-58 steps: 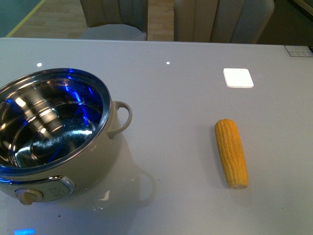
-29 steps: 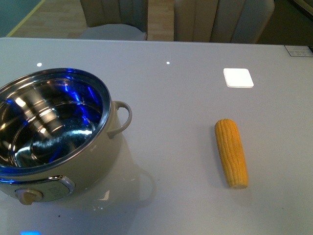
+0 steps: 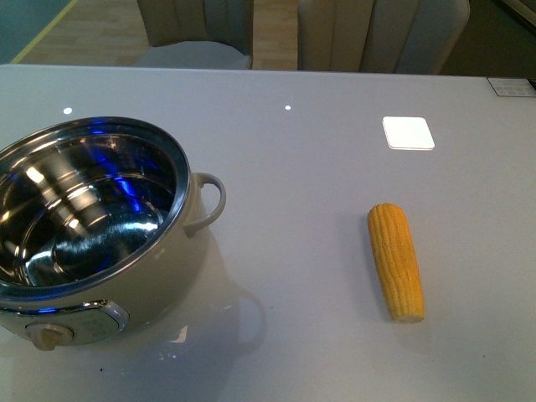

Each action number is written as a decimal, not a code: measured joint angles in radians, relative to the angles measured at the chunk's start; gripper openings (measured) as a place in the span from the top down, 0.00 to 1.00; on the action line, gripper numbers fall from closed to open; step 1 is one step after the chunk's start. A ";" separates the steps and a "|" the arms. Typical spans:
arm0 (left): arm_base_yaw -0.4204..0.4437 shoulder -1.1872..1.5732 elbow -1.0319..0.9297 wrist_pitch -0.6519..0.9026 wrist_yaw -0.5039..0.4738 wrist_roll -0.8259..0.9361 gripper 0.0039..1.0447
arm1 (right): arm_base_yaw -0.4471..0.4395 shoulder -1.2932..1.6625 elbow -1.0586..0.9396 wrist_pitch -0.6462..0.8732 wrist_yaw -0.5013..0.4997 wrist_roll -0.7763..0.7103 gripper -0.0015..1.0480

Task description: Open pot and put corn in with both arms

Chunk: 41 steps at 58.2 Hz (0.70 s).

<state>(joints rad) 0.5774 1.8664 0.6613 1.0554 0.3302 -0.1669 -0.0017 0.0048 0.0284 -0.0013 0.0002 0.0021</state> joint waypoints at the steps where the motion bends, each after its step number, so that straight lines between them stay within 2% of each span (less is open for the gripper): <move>1: 0.000 -0.033 -0.015 -0.011 0.011 -0.003 0.06 | 0.000 0.000 0.000 0.000 0.000 0.000 0.08; 15: -0.036 -0.424 -0.209 -0.203 0.097 -0.014 0.06 | 0.000 0.000 0.000 0.000 0.000 0.000 0.08; 29: -0.087 -0.794 -0.334 -0.501 0.152 0.007 0.07 | 0.000 0.000 0.000 0.000 0.000 0.000 0.08; 33: -0.129 -0.912 -0.431 -0.393 0.094 0.089 0.22 | 0.000 0.000 0.000 0.000 0.000 0.000 0.08; 37: -0.200 -1.097 -0.502 -0.488 0.034 0.129 0.39 | 0.000 0.000 0.000 0.000 0.000 0.000 0.08; 41: -0.244 -1.183 -0.531 -0.521 -0.009 0.143 0.51 | 0.000 0.000 0.000 0.000 0.000 0.000 0.08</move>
<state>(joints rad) 0.3336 0.6830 0.1303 0.5346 0.3214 -0.0235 -0.0017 0.0048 0.0284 -0.0013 0.0002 0.0021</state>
